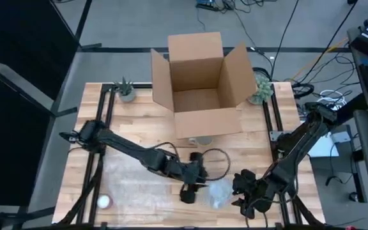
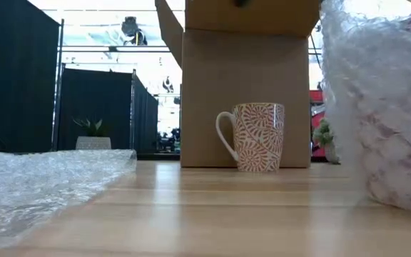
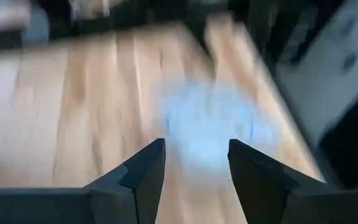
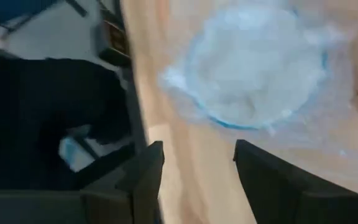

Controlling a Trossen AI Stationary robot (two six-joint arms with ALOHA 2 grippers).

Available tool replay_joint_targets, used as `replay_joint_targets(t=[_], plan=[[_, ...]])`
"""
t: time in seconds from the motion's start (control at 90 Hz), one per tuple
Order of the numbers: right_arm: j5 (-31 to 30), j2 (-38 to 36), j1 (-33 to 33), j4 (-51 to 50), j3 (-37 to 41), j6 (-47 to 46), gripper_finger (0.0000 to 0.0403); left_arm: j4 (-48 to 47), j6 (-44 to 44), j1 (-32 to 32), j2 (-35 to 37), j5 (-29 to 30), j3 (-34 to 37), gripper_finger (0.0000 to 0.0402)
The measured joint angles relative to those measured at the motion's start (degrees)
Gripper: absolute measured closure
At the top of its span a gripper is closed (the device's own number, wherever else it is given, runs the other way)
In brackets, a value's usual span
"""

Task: Wrap mug
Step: Wrap the red mug with the right transparent bubble wrap

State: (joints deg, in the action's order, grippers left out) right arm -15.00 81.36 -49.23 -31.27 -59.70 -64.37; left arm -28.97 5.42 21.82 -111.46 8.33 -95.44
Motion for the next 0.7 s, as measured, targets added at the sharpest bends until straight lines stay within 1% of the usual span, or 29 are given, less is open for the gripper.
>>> replay_joint_targets(t=[0.067,0.122,0.189,0.289,0.4,0.433,0.5,0.589,0.7], plan=[[-0.66,-0.68,0.02,0.31,-0.05,1.1,0.0216,-5.24,0.27,1.19,-0.16,3.17,0.51,0.0238],[-1.75,-0.69,0.25,0.59,-0.02,2.55,0.0216,-5.23,0.25,2.16,-0.51,5.2,2.32,0.0238],[-2.89,-0.2,0.42,1.15,-0.02,4.32,0.0216,-0.42,0.27,2.82,-1.58,5.33,4.74,0.0238],[-3.04,1.56,0.92,1.82,-0.02,6.8,0.0216,9.01,0.18,3.45,-3.55,5.31,7.88,0.0238],[-2.9,4.05,1.42,3.23,-0.02,8.9,0.0216,18.67,-1.47,3.33,-5.0,5.23,8.13,0.0238],[-2.82,4.71,1.58,3.59,-0.02,9.39,0.0216,21.31,-2.07,3.15,-5.33,4.68,8.13,0.0238],[-2.88,5.8,1.85,3.72,-0.02,9.76,0.0216,25.93,-2.9,2.75,-6.28,1.59,8.11,0.0238],[-2.89,6.75,2.42,3.64,0.0,10.23,0.0216,29.46,-2.85,2.12,-7.47,-2.11,8.13,0.0238],[-2.86,7.37,3.21,3.97,0.02,12.06,0.0216,31.22,-2.85,1.38,-8.22,-3.01,8.13,0.0238]])
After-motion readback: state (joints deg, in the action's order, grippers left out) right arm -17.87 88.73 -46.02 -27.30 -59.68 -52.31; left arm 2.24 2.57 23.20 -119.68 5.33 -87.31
